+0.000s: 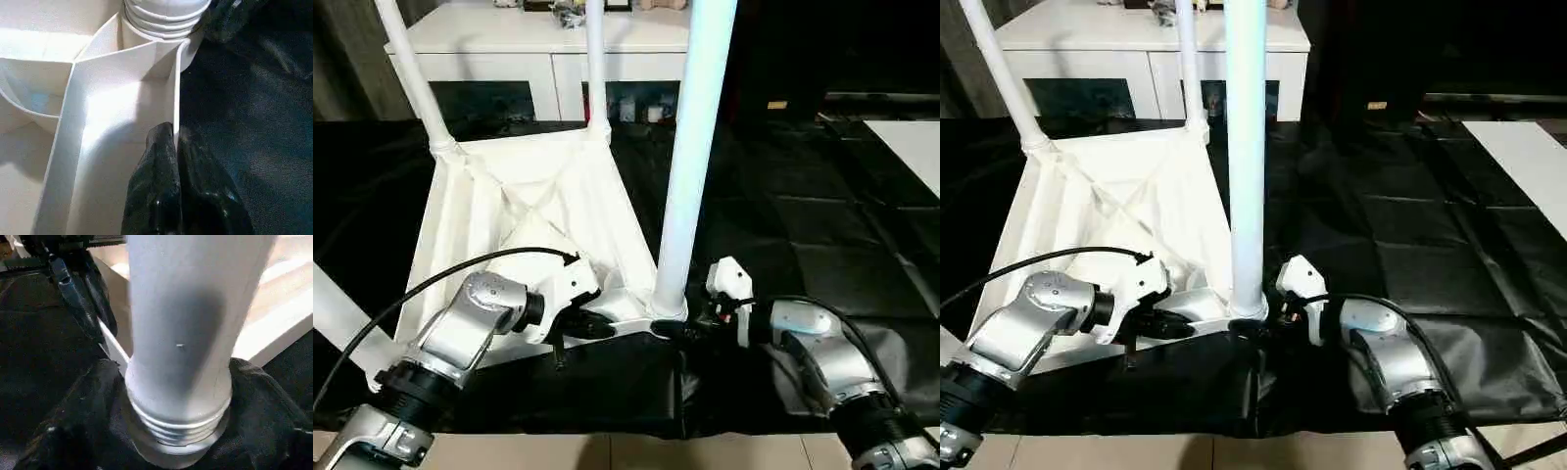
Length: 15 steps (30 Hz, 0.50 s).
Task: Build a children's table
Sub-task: Rotate leg to tighten
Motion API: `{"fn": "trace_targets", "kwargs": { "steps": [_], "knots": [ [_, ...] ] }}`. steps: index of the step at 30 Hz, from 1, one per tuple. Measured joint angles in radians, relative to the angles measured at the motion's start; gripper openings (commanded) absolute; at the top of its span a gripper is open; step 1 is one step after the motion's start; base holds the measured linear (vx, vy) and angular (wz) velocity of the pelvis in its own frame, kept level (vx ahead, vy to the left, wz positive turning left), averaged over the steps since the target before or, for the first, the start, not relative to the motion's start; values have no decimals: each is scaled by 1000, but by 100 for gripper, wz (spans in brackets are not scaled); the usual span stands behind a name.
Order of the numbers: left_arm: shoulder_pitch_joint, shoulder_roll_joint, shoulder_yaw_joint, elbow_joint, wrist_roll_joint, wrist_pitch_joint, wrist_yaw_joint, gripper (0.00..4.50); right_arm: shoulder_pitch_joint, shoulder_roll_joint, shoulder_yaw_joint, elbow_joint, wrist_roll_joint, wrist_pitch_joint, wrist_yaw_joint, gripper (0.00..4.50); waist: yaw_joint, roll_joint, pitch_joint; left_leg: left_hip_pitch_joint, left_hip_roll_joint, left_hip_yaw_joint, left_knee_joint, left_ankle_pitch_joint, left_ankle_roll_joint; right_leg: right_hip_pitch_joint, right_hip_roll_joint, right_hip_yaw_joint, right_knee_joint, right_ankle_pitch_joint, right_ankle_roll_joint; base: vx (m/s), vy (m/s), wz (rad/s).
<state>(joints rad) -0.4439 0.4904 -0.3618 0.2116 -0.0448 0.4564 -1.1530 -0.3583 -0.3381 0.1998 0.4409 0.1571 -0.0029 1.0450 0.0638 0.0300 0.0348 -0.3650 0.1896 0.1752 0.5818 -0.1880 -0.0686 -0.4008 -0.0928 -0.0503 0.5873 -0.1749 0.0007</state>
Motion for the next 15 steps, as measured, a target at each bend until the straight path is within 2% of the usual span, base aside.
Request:
{"fn": "trace_targets", "kwargs": {
  "steps": [2, 6, 12, 15],
  "knots": [
    [0, 0, 0, 0, 0, 1, 0, 0, 0, 5, -5, 3, 0, 0, -1, 300, 0, 0, 0, 0, 0, 0, 0, 0, 0, 0, 0, 0, 0, 0, 0, 0, 0, 0],
    [0, 1, 1, 0, 1, 3, 1, 0, 6, 21, -10, 4, 3, 0, -19, 276, -1, 0, 0, 0, 0, 0, 1, 0, 0, 0, 0, 0, 3, 0, 0, 0, 0, 0],
    [0, -1, 3, 2, 3, 8, 11, 0, 14, 40, -16, 9, 3, -7, -45, 268, -3, 0, 0, 1, 0, 0, 3, 0, 0, 0, 0, 2, 6, 0, 0, 0, 0, 0],
    [-8, -47, 20, 42, 12, 1, 76, 0, 10, 82, -38, 44, -16, -15, -154, 267, -6, 0, 0, 1, 0, 0, 4, 0, 0, 2, 0, 3, 7, 0, -1, 0, 0, 0]
  ]
}}
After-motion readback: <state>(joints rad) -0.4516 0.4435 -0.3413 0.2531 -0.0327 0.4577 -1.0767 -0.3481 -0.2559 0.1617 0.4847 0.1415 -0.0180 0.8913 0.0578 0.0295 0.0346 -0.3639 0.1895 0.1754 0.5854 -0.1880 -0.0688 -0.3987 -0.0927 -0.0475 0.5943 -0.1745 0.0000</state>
